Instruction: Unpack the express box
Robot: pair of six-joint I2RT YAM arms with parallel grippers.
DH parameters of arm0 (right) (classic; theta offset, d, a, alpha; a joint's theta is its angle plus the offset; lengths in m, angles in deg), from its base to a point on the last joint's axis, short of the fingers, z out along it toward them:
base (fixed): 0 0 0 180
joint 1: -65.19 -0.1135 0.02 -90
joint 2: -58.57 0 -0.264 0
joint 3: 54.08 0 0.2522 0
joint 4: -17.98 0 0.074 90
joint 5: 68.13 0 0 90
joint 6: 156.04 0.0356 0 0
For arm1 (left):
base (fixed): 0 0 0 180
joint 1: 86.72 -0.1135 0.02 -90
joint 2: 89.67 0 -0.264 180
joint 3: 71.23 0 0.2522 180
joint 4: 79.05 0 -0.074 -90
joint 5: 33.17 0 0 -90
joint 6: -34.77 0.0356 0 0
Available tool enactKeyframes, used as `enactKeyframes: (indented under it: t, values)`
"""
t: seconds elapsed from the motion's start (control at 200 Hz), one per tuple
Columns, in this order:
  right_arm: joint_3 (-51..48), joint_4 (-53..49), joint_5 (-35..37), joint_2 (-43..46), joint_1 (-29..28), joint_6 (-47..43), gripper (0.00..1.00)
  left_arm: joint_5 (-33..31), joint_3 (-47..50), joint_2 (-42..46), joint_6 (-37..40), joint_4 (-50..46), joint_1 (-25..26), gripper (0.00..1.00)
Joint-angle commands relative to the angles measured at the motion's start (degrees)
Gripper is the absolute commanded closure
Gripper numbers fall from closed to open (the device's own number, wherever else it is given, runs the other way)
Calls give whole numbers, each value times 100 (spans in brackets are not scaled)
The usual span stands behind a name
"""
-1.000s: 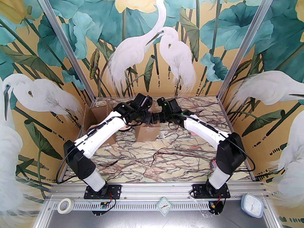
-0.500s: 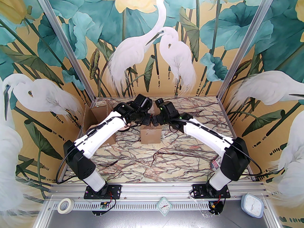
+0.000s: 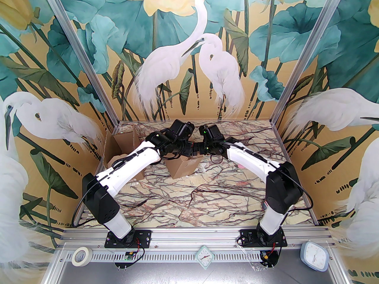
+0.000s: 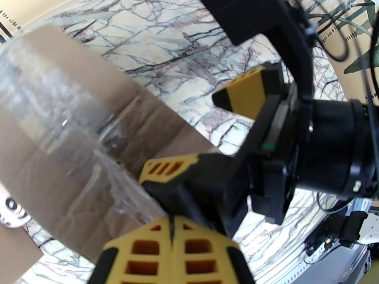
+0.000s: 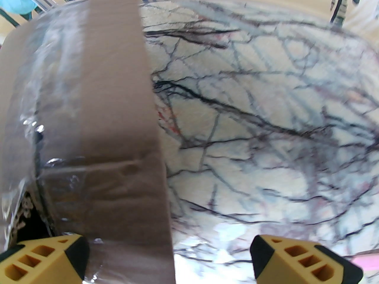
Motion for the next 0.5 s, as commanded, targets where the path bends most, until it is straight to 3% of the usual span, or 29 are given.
enactKeyframes:
  t: [0.0,0.495]
  values:
    - [-92,-175,-221,-370,34,412,1,181,145,362,282,644,188,100]
    - [40,-546,-161,-682,75,513,1,-395,607,1263,50,532,-64,100]
